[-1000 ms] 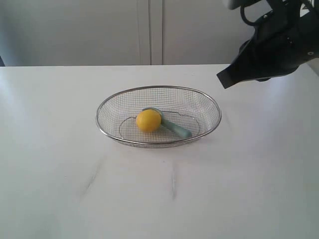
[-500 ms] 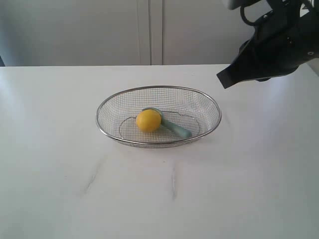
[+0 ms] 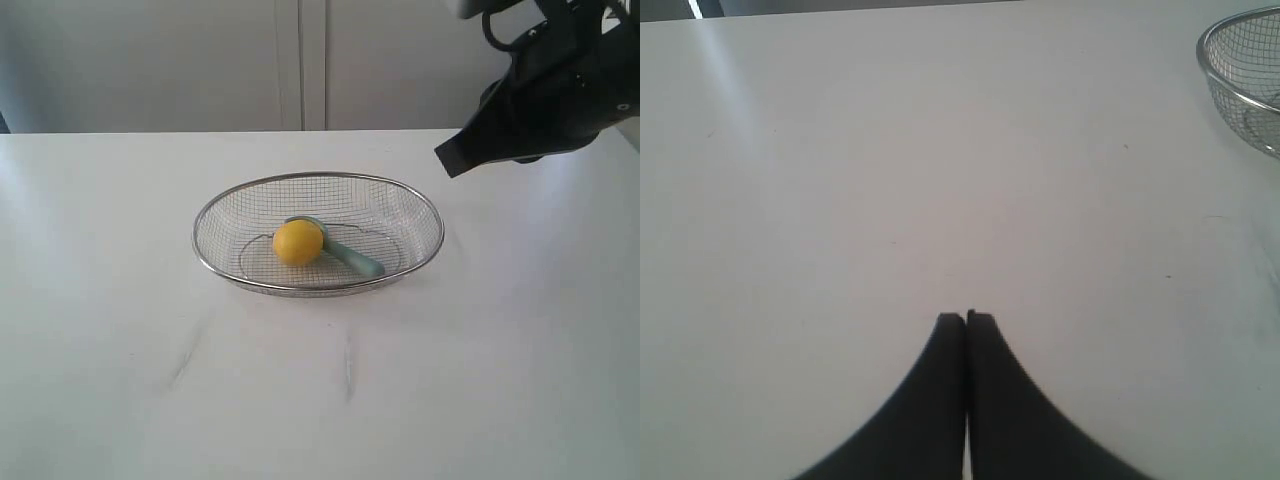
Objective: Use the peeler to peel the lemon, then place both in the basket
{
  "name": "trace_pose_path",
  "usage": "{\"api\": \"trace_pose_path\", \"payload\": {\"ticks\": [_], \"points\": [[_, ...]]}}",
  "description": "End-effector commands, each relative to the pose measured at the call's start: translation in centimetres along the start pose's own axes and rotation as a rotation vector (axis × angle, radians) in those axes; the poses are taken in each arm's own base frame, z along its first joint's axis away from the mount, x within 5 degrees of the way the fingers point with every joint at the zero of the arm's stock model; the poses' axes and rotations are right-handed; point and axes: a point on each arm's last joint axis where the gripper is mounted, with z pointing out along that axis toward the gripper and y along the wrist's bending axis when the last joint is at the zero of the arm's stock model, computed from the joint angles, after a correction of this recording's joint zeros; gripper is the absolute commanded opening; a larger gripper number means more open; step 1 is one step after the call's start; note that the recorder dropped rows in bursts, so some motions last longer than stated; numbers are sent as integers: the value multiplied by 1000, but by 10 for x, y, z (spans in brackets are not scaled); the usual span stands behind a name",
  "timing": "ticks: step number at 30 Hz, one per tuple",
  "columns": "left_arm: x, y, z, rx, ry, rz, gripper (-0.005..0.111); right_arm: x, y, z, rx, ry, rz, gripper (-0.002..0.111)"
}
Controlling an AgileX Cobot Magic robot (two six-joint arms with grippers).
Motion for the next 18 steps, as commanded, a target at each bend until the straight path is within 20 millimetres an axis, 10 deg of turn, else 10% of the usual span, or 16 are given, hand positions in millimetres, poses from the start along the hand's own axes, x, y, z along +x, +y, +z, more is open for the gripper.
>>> {"api": "trace_pose_path", "payload": {"ticks": [1, 18], "points": [[1, 0, 0, 0, -2, -2, 0, 0, -1, -2, 5, -13, 3, 0], [1, 0, 0, 0, -2, 0, 0, 0, -1, -4, 8, -18, 2, 0]]}}
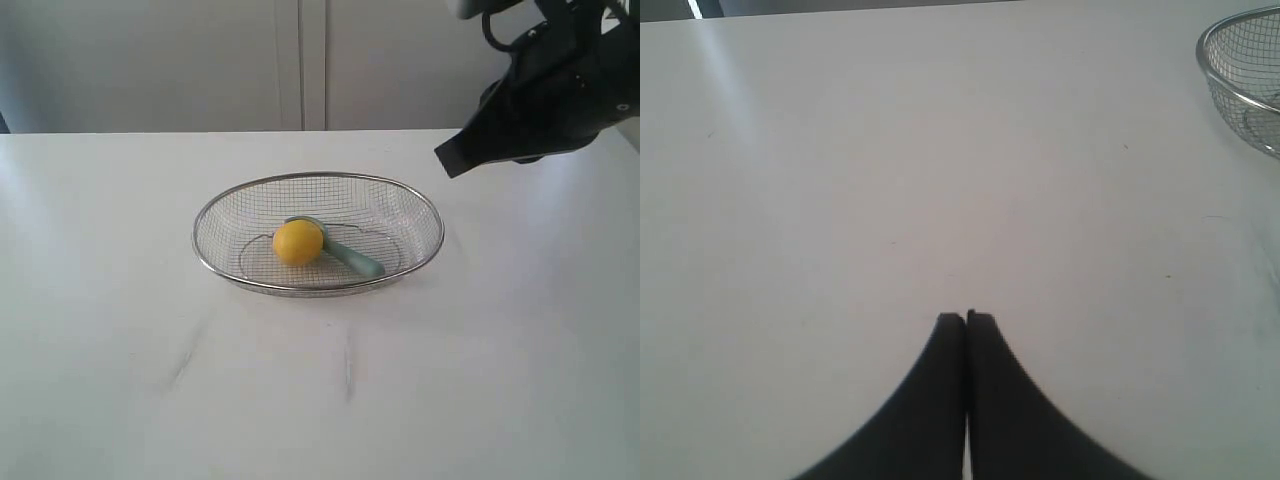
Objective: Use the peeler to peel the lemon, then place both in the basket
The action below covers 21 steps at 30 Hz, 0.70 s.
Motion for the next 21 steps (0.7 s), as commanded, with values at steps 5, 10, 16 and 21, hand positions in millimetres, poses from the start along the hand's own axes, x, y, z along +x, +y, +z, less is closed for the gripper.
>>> {"api": "trace_pose_path", "payload": {"ticks": [5, 10, 16, 21], "points": [[1, 0, 0, 0, -2, -2, 0, 1, 1, -40, 27, -118, -1, 0], [1, 0, 0, 0, -2, 0, 0, 19, -5, -118, 150, -323, 34, 0], [1, 0, 0, 0, -2, 0, 0, 66, 7, -213, 397, -572, 96, 0], [1, 0, 0, 0, -2, 0, 0, 119, 55, -278, 598, -799, 87, 0]]}}
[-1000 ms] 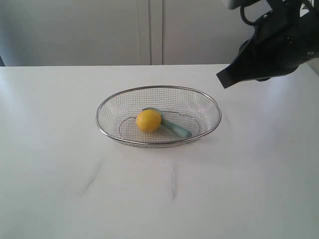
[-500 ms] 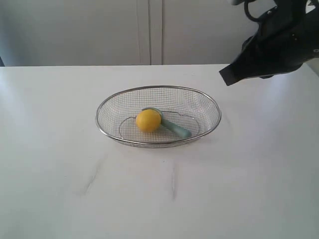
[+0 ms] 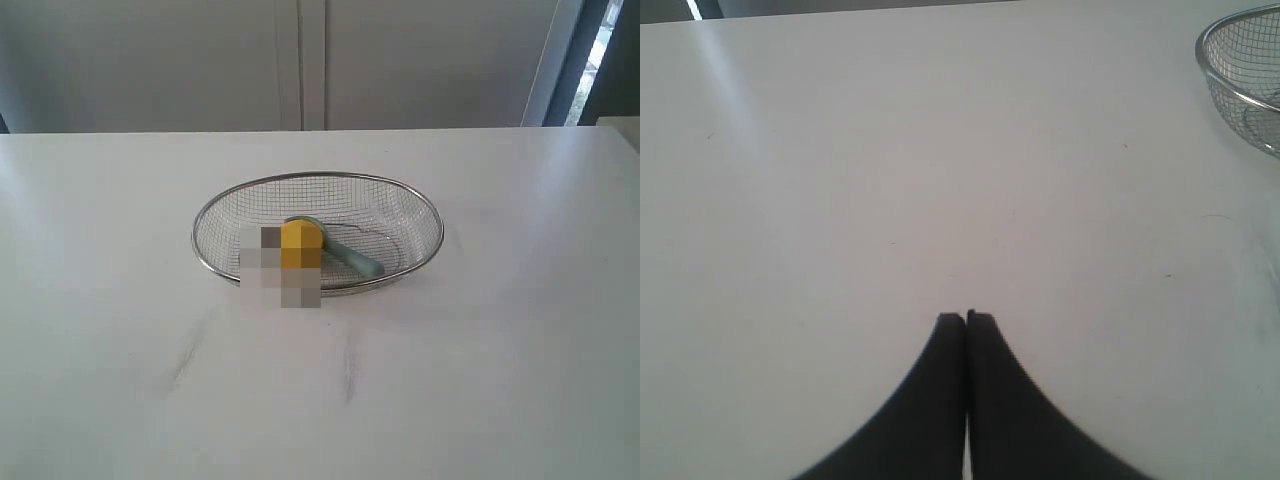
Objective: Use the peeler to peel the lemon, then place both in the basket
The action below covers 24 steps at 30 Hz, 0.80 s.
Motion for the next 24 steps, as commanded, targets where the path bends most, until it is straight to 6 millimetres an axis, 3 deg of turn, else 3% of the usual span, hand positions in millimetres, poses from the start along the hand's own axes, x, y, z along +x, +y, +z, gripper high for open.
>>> {"api": "trace_pose_path", "payload": {"ticks": [1, 6, 8, 9, 16, 22, 24], "points": [[1, 0, 0, 0, -2, -4, 0, 5, 10, -81, 129, -215, -27, 0], [1, 0, 0, 0, -2, -4, 0, 29, 28, -159, 179, -441, -51, 0], [1, 0, 0, 0, -2, -4, 0, 40, 33, -179, 195, -512, -58, 0], [1, 0, 0, 0, -2, -4, 0, 42, 34, -179, 198, -523, -58, 0], [1, 0, 0, 0, -2, -4, 0, 57, 37, -144, 199, -399, -45, 0], [1, 0, 0, 0, -2, -4, 0, 101, 33, -62, 142, -359, 153, 0], [1, 0, 0, 0, -2, -4, 0, 130, 28, -27, 177, -437, 258, 0]]}}
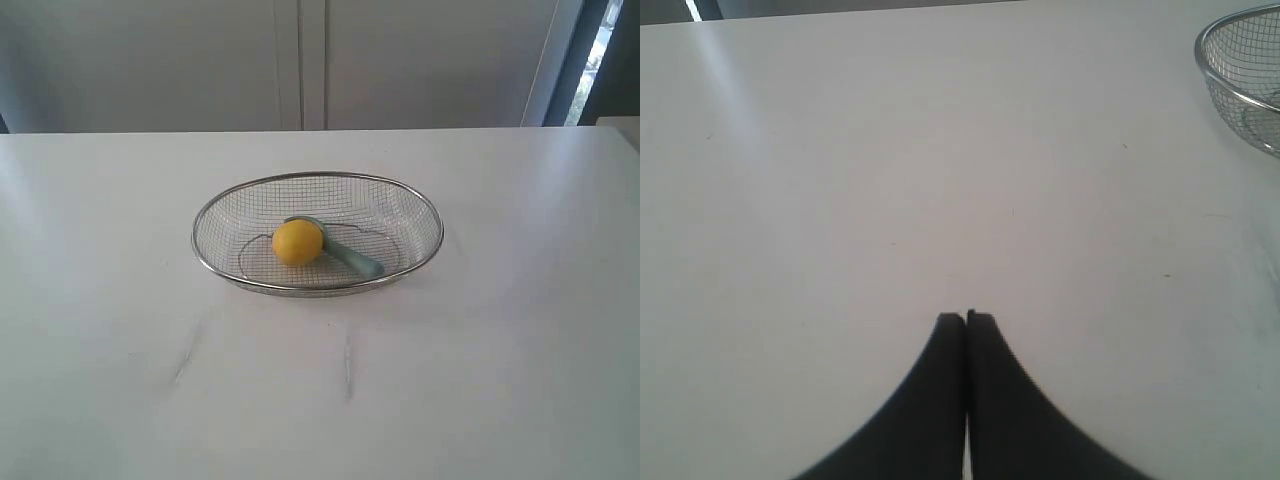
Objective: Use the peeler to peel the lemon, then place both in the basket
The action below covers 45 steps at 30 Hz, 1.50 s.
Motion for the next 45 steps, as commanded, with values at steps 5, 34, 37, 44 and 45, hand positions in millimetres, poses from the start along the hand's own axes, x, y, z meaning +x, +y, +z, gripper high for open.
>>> {"api": "trace_pose_path", "payload": {"ticks": [5, 34, 37, 44, 45], "points": [[1, 0, 0, 0, -2, -6, 0, 139, -6, 46, 84, 113, 143, 0], [1, 0, 0, 0, -2, -6, 0, 212, -1, 35, 26, 496, 133, 0], [1, 0, 0, 0, -2, -6, 0, 212, -1, 35, 21, 496, 133, 0], [1, 0, 0, 0, -2, -6, 0, 212, -1, 35, 24, 498, 133, 0], [1, 0, 0, 0, -2, -6, 0, 212, -1, 35, 24, 503, 133, 0]]}}
